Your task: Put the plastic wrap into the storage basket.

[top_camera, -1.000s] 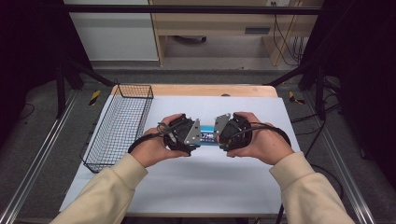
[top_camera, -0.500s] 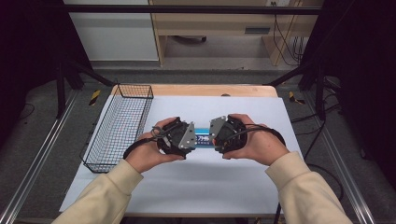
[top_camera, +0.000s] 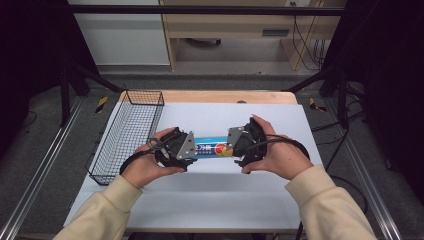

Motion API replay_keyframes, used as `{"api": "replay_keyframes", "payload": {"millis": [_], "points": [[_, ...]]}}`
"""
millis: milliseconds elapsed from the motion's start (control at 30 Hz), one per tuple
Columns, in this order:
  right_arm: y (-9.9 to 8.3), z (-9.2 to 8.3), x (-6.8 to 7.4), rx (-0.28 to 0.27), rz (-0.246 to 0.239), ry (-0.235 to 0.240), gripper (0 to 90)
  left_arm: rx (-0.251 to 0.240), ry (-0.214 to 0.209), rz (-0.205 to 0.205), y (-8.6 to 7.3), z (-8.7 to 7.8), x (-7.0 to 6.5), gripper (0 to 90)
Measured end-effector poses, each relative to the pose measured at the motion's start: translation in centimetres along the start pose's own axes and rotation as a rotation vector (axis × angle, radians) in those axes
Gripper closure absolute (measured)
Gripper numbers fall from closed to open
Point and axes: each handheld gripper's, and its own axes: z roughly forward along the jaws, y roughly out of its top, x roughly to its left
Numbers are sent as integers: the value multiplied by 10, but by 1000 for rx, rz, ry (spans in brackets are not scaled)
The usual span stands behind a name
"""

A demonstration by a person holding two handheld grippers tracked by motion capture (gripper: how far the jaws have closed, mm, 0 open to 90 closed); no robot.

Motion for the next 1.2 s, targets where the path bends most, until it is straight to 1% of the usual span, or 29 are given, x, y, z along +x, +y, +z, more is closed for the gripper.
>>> {"api": "replay_keyframes", "payload": {"millis": [33, 67, 133, 167, 200, 233, 267, 300, 367, 433, 533, 567, 667, 700, 733, 767, 800, 833, 867, 900, 933, 967, 1000, 1033, 1067, 1100, 1133, 1167, 1200], "points": [[-4, -1, -1, -5, 4, -1, 65, -3, -2, -11, -2, 0, -1, 278], [-11, -2, -2, -16, 8, -8, 68, -1, -2, -11, -3, 0, -1, 278], [-18, -4, -3, -5, 23, -10, 67, -3, -1, -17, -5, 0, -1, 279], [-28, -6, -4, -3, 51, -19, 67, -3, 5, -16, -6, 1, -1, 279], [-28, -6, -4, -3, 51, -19, 67, -3, 5, -16, -6, 1, -1, 280], [-40, -8, -6, -8, 82, -29, 65, -2, 5, -17, -7, 1, -1, 280], [-40, -8, -6, -8, 82, -29, 65, -2, 5, -17, -7, 1, -1, 280], [-44, -9, -7, -13, 86, -35, 67, -5, 6, -18, -7, 1, -1, 280], [-56, -13, -8, -25, 120, -56, 65, -9, 9, -20, -8, 0, -1, 280], [-66, -15, -8, -56, 147, -88, 63, -9, 13, -17, -10, -1, 1, 281], [-80, -12, -7, -73, 214, -110, 50, -11, 18, -21, -12, -3, 4, 281], [-84, -11, -6, -75, 232, -122, 51, -9, 19, -17, -13, -4, 5, 282], [-92, -4, -2, -87, 295, -156, 67, -18, 28, -25, -14, -6, 7, 282], [-96, 0, 1, -90, 352, -199, 74, -18, 27, -29, -14, -7, 8, 282], [-96, 0, 1, -90, 352, -199, 74, -14, 28, -26, -14, -7, 10, 282], [-97, 3, 2, -87, 379, -222, 76, -18, 33, -24, -14, -7, 12, 282], [-99, 6, 3, -90, 400, -231, 89, -17, 32, -26, -13, -6, 15, 282], [-102, 11, 4, -94, 448, -275, 99, -19, 37, -26, -13, -5, 19, 282], [-102, 11, 4, -94, 448, -275, 99, -19, 37, -26, -13, -5, 19, 283], [-105, 16, 4, -108, 511, -288, 82, -17, 34, -26, -12, -5, 22, 283], [-105, 16, 4, -108, 511, -288, 82, -27, 37, -28, -12, -4, 24, 283], [-109, 21, 5, -107, 575, -299, 68, -30, 32, -28, -12, -4, 26, 283], [-109, 21, 5, -107, 575, -299, 68, -38, 34, -23, -12, -4, 28, 283], [-116, 26, 9, -121, 651, -299, 75, -51, 29, -34, -13, -4, 31, 283], [-116, 26, 9, -121, 651, -299, 75, -51, 29, -34, -13, -4, 31, 283], [-118, 29, 11, -136, 666, -302, 76, -65, 27, -50, -13, -2, 32, 283], [-122, 33, 15, -145, 686, -309, 86, -62, 23, -54, -13, -3, 33, 283], [-128, 44, 22, -154, 717, -322, 84, -67, 23, -59, -13, -2, 35, 284], [-128, 44, 22, -154, 717, -322, 84, -58, 24, -57, -12, -2, 36, 284]]}}
